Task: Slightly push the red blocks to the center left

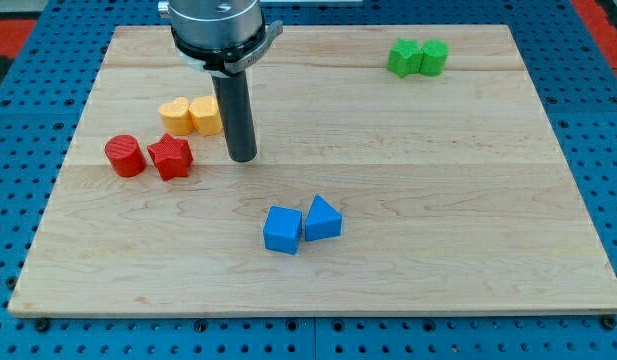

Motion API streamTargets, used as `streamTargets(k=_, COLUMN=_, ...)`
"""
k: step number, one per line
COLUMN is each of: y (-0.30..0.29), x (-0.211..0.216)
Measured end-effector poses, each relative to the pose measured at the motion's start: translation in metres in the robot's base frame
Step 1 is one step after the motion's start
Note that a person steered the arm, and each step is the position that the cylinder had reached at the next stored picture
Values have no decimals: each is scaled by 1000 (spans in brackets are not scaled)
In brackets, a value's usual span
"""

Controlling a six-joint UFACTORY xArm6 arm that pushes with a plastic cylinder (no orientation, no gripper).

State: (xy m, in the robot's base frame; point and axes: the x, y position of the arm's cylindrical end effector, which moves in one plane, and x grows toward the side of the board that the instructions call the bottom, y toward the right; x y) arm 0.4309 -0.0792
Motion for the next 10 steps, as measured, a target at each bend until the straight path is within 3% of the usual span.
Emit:
streamTargets(k=1, y=-37, x=0)
streamTargets(k=5, y=-77, x=1)
streamTargets(k=7, y=-67, x=5)
streamTargets(k=9, y=36, x=5)
streamTargets(k=10, y=41, x=6)
